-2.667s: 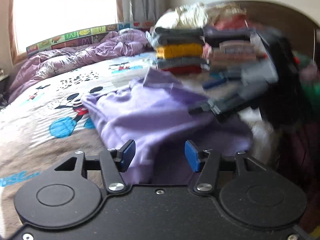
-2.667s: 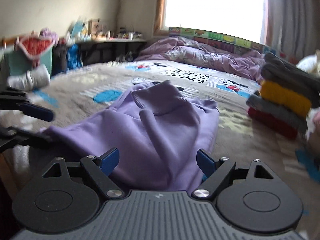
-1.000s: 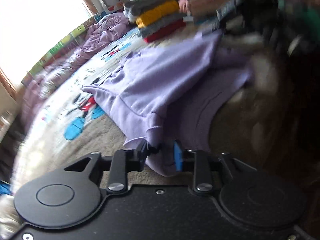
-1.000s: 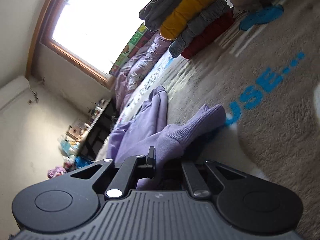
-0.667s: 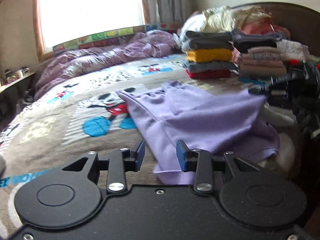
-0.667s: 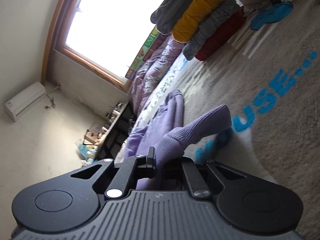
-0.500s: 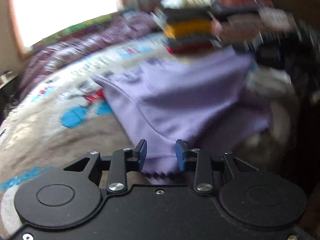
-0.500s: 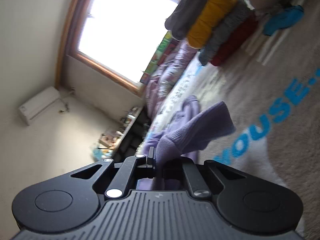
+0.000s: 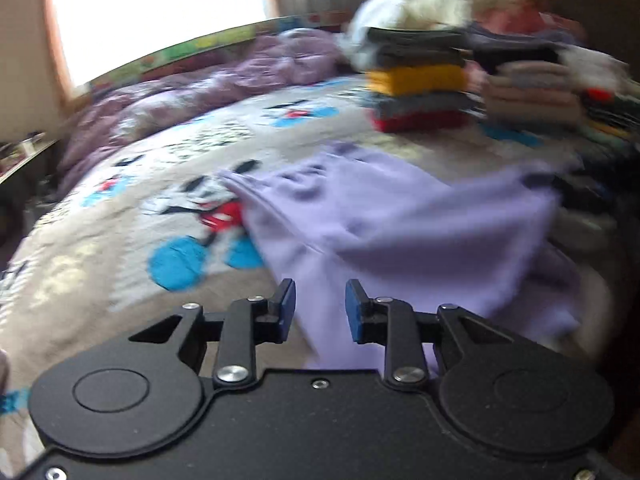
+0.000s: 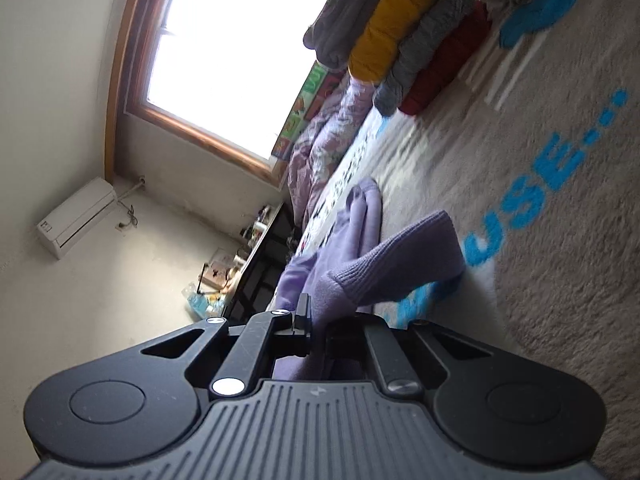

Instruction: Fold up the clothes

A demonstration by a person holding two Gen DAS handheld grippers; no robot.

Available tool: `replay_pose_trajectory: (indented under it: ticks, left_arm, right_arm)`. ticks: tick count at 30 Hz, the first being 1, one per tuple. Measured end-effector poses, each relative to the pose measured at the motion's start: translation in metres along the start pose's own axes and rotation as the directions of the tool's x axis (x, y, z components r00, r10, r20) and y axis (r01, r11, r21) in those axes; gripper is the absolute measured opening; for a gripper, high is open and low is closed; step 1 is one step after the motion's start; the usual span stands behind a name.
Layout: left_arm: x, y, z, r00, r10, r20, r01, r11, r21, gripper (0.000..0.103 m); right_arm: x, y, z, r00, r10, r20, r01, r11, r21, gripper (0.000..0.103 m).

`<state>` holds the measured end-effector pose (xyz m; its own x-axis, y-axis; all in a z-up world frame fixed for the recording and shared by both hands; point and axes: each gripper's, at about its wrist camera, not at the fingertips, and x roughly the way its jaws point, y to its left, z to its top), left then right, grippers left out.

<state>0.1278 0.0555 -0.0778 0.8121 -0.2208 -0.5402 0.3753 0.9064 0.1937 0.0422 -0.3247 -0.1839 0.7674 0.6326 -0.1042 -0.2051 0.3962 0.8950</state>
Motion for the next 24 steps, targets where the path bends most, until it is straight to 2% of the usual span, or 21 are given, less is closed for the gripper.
replay_pose_trajectory:
  ticks: [2,6,10,12,14,16,20,24]
  left_arm:
    - [0.024,0.013,0.017,0.999,0.05,-0.016,-0.05,0.998,-0.036,0.025]
    - [0.073,0.04,0.046,0.998,0.06,-0.034,-0.064,0.991,-0.118,0.025]
    - [0.123,0.054,0.061,0.986,0.139,-0.096,-0.148,0.984,-0.099,0.025]
    - [0.146,0.058,0.064,0.979,0.156,-0.128,-0.167,0.983,-0.079,0.025]
    - [0.166,0.054,0.068,0.977,0.157,-0.142,-0.165,0.985,-0.046,0.025]
    - [0.179,0.049,0.074,0.983,0.133,-0.126,-0.138,0.99,-0.033,0.025]
    - [0.203,0.038,0.088,0.986,0.135,-0.101,-0.133,0.991,0.027,0.025]
    - [0.227,0.032,0.095,0.985,0.125,-0.116,-0.115,0.99,0.083,0.025]
  right_arm:
    - [0.002,-0.001,-0.002,1.0,-0.025,-0.014,0.025,1.0,-0.009,0.008]
    - [-0.001,-0.001,-0.001,1.0,0.007,-0.015,-0.007,1.0,0.0,0.008]
    - [-0.005,0.001,-0.001,0.998,0.055,-0.023,-0.055,0.998,0.0,0.008]
    - [-0.007,0.001,-0.001,0.997,0.068,-0.024,-0.068,0.998,0.006,0.008]
    - [-0.009,0.001,-0.001,0.997,0.073,-0.027,-0.072,0.997,0.009,0.008]
    - [-0.01,0.0,-0.001,0.996,0.078,-0.03,-0.078,0.997,0.015,0.008]
    - [-0.011,-0.002,0.0,0.994,0.1,-0.039,-0.099,0.995,0.029,0.008]
    - [-0.011,-0.001,0.0,0.991,0.123,-0.048,-0.122,0.992,0.026,0.008]
